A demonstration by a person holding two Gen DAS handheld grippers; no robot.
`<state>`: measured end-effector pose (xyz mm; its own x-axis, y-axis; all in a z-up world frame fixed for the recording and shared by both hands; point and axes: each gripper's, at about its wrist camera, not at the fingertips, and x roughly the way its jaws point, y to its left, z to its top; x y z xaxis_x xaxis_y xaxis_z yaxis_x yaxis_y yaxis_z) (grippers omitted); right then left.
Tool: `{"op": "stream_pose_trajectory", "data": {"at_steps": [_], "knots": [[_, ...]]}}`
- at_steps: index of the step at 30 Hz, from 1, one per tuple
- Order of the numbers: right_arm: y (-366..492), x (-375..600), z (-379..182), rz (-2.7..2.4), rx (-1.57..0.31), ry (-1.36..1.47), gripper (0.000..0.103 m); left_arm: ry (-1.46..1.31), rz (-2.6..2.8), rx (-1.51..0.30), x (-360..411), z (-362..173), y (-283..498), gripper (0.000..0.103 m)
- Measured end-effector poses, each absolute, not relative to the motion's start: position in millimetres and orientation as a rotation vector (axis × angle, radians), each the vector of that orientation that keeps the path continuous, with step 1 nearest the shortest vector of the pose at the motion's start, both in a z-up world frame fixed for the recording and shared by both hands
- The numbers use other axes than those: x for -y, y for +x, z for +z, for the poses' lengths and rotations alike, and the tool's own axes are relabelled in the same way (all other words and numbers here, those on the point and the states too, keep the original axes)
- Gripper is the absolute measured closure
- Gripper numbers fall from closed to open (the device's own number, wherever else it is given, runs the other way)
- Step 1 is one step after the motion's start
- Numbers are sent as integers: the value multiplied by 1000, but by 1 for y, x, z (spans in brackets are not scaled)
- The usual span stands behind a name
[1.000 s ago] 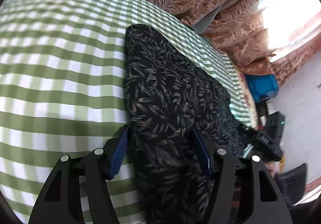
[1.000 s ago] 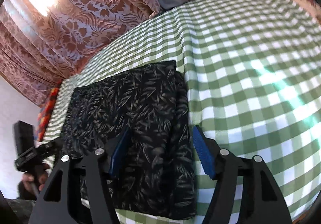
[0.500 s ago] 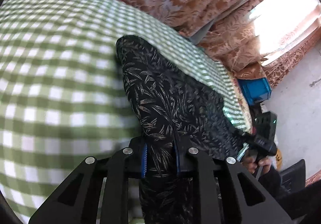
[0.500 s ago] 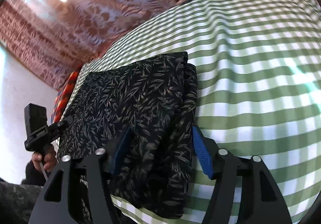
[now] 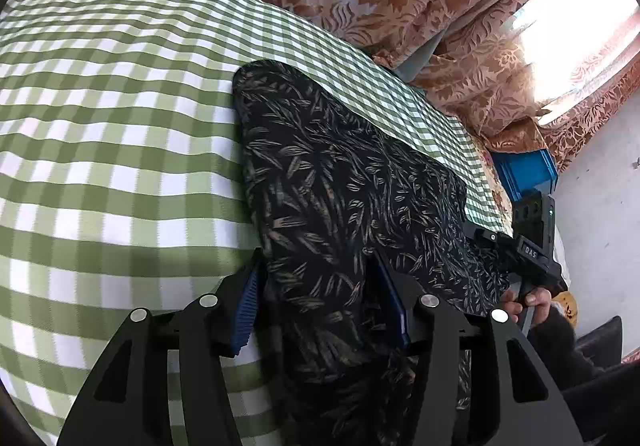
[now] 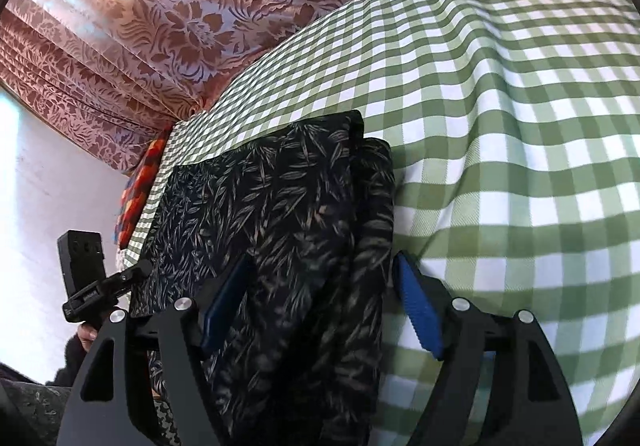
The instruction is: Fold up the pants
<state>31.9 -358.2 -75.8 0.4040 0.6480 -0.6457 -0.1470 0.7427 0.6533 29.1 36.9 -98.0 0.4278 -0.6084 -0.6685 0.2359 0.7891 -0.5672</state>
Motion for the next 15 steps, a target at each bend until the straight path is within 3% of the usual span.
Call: {"op": "stream_pose_trajectory", "data": {"at_steps": [2,4,9,12,15], "knots": [[36,358,-77,550,-1047,565,30,-418,-559,-1011,-32,-100,32,51],[36,355,-75,567,-1055,548,39,-391,-564,-1017,-26,-100,32,53],[29,345,-69,585,-1063,489,61,-357,-559,-972,-24,-91,23,73],[22,339,-56,592,-1043,455,71,-345,-564,-939,-24,-80,20,76],[18,332,-36,607,-1007,407,74,-346,-592,-894,-25,-62,19,76]]}}
